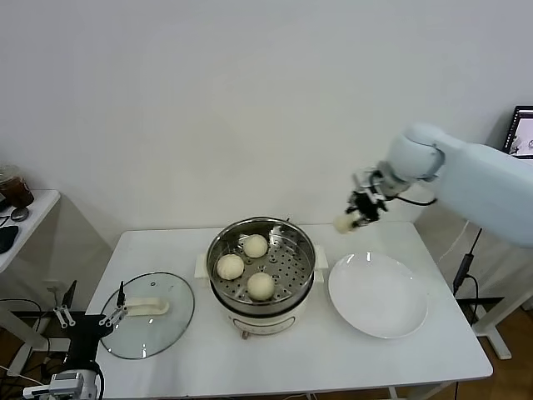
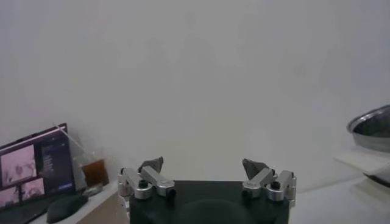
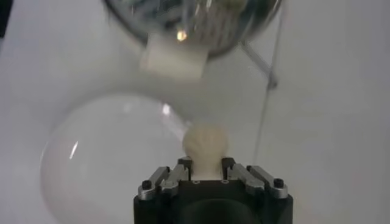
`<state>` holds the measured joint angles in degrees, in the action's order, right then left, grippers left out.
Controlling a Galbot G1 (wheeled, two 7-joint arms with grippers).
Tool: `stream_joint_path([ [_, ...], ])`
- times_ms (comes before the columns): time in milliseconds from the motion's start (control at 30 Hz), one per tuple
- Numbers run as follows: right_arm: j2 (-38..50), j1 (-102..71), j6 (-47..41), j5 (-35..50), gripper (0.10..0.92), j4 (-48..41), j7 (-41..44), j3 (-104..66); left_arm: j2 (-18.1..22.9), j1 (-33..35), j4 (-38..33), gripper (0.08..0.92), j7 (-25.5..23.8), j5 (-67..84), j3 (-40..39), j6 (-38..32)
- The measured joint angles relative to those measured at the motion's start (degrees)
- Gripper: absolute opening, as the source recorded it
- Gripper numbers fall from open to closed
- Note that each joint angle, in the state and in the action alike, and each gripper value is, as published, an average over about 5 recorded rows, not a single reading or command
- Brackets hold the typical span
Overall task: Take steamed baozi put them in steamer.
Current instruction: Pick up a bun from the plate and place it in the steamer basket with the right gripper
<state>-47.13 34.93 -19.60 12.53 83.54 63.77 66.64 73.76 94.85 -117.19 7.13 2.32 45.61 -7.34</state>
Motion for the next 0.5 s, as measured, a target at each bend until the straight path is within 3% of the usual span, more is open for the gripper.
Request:
stream_joint_path([
  [233,-7.2,2.2,-7.7,7.7,0.352,1.8,-4.8,5.1,0.0,0.3,-0.5,0.823,0.0,0.3,0.8,0.0],
  [500,-13.7,0.1,-13.6,10.0,0.357,0.2,-8.4,7.6,0.3,0.3,-0.8,0.823,0.2,0.9,1.6,-0.1],
])
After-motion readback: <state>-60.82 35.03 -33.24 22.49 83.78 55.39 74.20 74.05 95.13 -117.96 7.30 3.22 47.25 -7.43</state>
